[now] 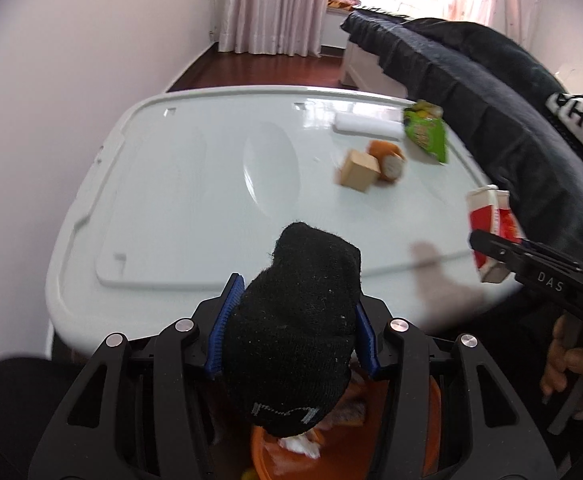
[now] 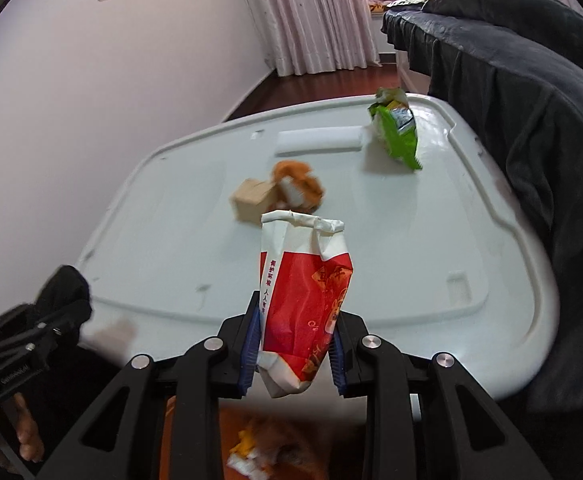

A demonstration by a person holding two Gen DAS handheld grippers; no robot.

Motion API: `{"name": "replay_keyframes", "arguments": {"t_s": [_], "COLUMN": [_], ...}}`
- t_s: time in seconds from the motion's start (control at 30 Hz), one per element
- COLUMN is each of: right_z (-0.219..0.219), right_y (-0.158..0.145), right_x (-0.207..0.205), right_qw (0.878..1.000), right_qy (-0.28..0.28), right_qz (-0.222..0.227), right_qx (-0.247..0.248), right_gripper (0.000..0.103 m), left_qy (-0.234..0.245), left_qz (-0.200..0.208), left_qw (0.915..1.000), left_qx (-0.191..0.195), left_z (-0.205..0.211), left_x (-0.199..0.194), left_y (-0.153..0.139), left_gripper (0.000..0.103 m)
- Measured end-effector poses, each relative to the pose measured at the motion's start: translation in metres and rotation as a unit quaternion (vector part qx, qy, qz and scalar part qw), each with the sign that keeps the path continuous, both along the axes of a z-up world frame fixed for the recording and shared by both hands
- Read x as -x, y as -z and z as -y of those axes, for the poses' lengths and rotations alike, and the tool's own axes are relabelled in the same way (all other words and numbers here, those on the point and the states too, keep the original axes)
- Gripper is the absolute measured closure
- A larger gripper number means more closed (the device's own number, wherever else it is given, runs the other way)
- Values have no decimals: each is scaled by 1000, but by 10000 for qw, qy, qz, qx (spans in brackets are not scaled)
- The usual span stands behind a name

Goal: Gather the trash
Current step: 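Lower the sock and paper bag into the orange bucket and open both tools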

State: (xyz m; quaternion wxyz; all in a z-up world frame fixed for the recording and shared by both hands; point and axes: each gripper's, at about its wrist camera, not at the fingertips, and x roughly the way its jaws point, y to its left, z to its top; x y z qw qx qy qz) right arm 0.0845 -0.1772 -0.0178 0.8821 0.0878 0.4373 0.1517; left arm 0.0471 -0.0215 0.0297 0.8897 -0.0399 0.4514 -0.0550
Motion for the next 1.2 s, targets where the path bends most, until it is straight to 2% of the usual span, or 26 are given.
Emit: {"name": "replay_keyframes", "arguments": {"t_s": [0.23, 0.33, 0.53, 0.73, 1.03, 1.2], "right_z": [-16, -26, -45, -53, -51, -54], "right_y": [0, 4, 6, 17, 51, 56], "right_x": [67, 88, 119, 127, 113, 113], "right_qw": [9992, 9986, 9949, 9919, 9858, 9835], "right_qy": [-335, -498, -935, -1092, -994, -1079], "right_qz": [-100, -174, -340, -559, -1324, -1422], "right_qx": [-169, -81, 146, 329, 273, 283], "right_gripper": [74, 74, 73, 73, 73, 73], "left_qy": [254, 264, 511, 616, 584, 593], "left_qz": [-210, -298, -642, -769, -1326, -1514], "left_qw": [9994, 9992, 9965, 9949, 9894, 9867], "left_qx": [-99, -33, -167, -232, -90, -69], "left_z": [3, 1, 11, 18, 15, 15], "left_x": [49, 60, 82, 89, 78, 76], "left_y": [14, 18, 32, 38, 64, 73], "left_gripper": [54, 54, 54, 54, 54, 54]}}
